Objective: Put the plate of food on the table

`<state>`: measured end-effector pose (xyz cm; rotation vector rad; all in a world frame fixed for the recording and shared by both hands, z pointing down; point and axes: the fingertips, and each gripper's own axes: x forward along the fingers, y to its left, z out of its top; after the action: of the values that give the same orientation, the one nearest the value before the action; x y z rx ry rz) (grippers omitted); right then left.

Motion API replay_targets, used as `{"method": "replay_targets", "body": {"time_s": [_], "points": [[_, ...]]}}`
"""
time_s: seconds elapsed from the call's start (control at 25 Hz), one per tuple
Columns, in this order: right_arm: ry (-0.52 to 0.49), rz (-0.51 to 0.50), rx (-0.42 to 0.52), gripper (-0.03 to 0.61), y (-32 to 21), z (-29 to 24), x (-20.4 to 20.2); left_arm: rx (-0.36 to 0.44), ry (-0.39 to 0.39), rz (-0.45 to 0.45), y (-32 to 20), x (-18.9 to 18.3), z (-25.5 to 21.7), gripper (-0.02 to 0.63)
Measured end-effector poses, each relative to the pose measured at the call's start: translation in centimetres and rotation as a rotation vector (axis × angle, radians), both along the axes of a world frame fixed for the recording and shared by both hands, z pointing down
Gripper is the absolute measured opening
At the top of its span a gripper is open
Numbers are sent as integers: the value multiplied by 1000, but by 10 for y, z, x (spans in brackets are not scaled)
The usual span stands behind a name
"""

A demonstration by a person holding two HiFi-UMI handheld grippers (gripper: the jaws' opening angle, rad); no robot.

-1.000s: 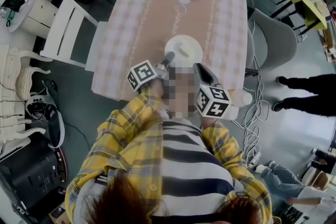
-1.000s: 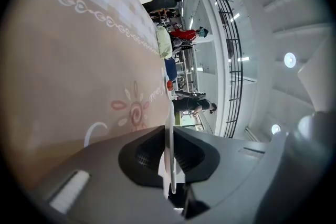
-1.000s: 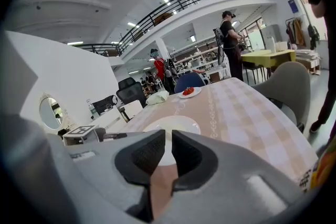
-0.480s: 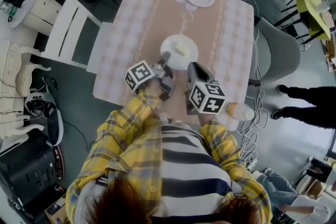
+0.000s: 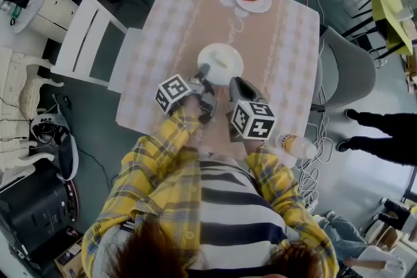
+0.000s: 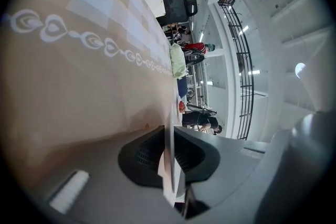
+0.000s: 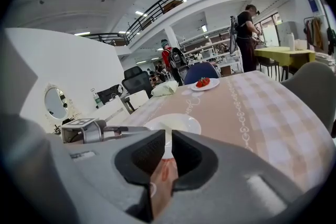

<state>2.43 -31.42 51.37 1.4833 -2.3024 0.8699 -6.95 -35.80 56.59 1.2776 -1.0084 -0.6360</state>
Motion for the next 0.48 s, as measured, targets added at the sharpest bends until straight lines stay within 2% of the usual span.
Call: {"method": "replay_targets", "body": {"time_s": [0.2, 0.48], "points": [[4, -8, -8, 35, -4, 5, -2, -30, -12, -24, -2, -4, 6, 29], [6, -11, -15, 35, -6, 9, -3, -30, 2, -40, -16, -2, 3, 29]]}}
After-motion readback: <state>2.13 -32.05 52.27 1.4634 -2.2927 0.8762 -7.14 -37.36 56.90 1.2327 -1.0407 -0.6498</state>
